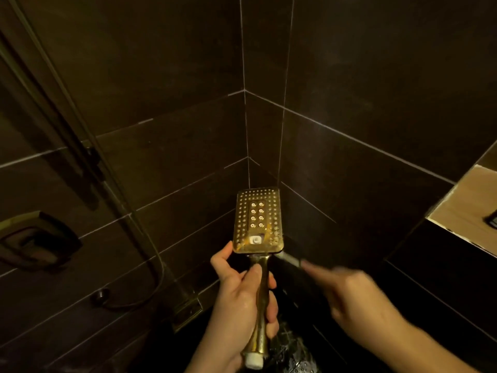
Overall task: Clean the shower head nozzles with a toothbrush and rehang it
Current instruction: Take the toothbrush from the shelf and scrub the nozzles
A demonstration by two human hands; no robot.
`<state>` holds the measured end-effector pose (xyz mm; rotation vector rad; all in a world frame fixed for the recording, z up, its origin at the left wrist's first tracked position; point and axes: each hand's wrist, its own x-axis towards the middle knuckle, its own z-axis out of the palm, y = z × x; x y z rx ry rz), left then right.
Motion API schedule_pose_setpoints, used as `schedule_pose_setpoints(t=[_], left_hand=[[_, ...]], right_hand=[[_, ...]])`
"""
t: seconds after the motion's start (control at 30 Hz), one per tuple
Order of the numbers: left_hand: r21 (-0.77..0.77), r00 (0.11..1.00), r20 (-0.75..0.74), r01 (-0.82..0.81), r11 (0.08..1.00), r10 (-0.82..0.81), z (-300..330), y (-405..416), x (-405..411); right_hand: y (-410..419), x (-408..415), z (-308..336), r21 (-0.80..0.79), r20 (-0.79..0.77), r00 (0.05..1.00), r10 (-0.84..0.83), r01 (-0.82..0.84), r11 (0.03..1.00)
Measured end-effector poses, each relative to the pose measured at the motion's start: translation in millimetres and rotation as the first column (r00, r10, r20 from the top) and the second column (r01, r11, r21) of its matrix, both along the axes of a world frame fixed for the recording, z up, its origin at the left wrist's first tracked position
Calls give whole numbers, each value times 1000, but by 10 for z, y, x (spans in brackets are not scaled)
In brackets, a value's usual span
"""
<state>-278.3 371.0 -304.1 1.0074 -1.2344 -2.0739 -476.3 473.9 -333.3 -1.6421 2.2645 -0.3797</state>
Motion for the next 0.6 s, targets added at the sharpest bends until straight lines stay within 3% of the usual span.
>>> schedule_pose_setpoints(t=[0.1, 0.2, 0.47, 0.6], left_hand=[[-32, 998, -66, 14, 999, -16, 70, 10, -27], [-68, 993, -78, 83, 994, -88, 21, 93, -159], [-92, 932, -59, 353, 931, -359, -80, 424, -707], [-118, 881, -61, 460, 880, -468, -103, 582, -998]], right_hand=[[361, -134, -382, 141, 76, 975, -207, 195, 971], [642, -497, -458, 82, 124, 882, -454, 447, 891], [1147, -669, -368, -208, 277, 818, -504, 563, 800], [1471, -951, -283, -298, 175, 785, -594, 617, 728]])
